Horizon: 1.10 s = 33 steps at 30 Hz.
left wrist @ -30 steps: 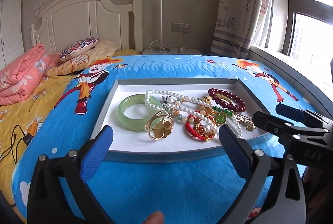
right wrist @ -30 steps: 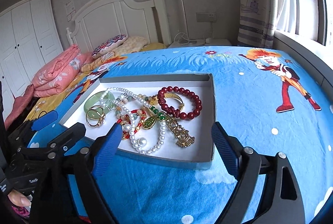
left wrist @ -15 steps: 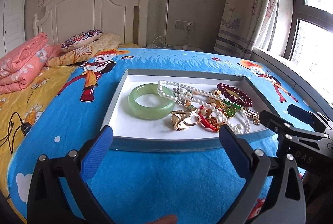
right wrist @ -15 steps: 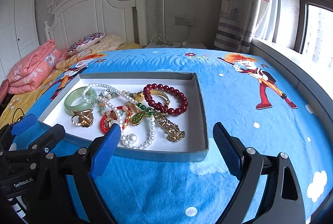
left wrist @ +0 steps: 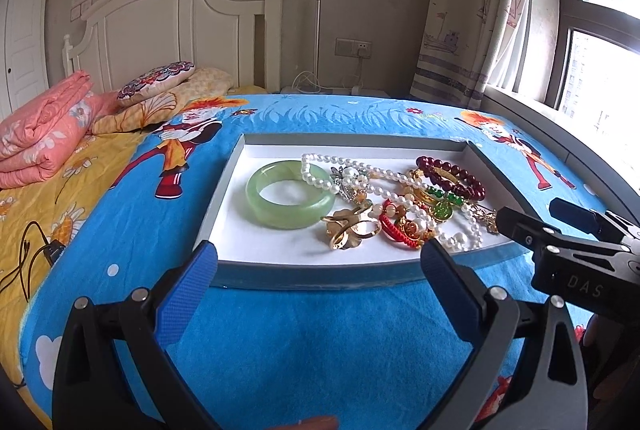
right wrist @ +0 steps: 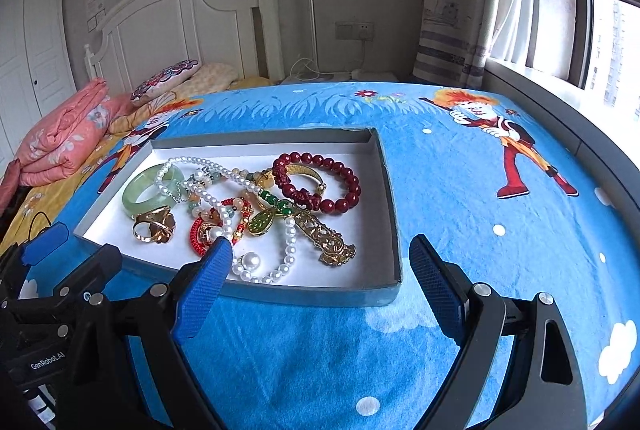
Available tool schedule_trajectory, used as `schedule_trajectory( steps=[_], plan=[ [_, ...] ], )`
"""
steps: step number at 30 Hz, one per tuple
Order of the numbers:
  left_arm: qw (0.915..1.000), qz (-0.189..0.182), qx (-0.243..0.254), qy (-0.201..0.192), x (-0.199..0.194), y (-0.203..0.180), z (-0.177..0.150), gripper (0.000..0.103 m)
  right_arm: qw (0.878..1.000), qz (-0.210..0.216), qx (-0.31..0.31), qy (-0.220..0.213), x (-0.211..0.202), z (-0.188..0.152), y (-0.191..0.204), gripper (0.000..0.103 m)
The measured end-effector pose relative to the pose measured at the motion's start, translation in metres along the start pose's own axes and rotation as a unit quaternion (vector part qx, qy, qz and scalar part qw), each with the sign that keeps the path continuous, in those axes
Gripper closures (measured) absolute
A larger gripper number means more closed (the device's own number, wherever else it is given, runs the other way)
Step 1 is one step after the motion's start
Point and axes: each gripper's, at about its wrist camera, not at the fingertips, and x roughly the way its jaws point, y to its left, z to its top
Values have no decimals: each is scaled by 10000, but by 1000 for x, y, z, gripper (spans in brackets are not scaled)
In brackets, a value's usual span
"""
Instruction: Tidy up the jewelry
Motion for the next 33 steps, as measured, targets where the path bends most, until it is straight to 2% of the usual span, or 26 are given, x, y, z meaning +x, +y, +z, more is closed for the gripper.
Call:
schedule_trajectory(
  steps=[33],
  plan=[
    [10000,29,43,20,1,-3,-1,2,10000,38,3,3,1,0,2,17]
  ],
)
